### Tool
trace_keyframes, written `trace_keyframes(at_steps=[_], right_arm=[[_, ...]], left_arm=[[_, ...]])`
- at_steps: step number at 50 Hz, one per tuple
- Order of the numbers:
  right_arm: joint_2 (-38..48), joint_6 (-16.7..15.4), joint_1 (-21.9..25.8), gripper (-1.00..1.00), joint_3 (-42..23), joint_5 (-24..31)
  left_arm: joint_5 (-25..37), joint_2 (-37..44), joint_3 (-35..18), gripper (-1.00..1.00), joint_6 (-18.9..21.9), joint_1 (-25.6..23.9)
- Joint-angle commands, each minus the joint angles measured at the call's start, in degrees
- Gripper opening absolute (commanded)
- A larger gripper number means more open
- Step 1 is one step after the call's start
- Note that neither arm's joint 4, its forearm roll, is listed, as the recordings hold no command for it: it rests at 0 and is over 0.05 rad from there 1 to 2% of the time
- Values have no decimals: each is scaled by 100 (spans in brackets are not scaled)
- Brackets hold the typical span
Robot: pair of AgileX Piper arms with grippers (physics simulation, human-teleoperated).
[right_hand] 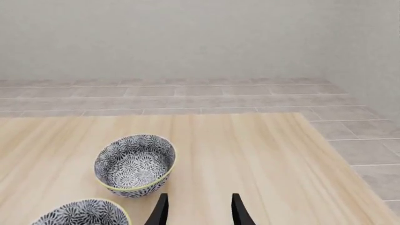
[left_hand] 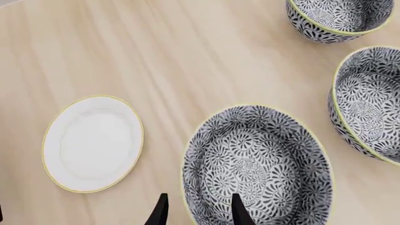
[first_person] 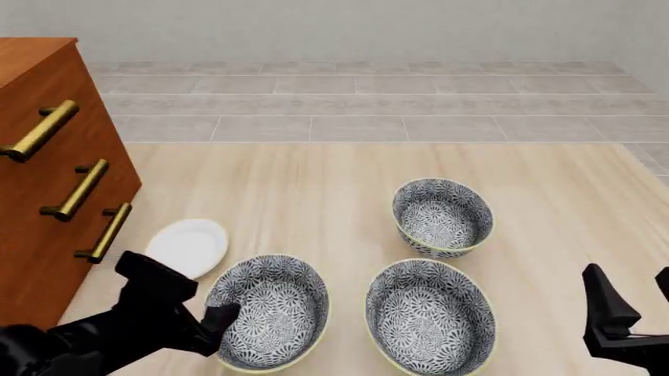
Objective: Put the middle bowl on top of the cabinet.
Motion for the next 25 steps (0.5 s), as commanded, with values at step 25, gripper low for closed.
trace_keyframes(at_steps=[25], right_arm=[[-99,-19,24,100,1,130]], left_arm=[[-400,584,-16,100,-304,108]])
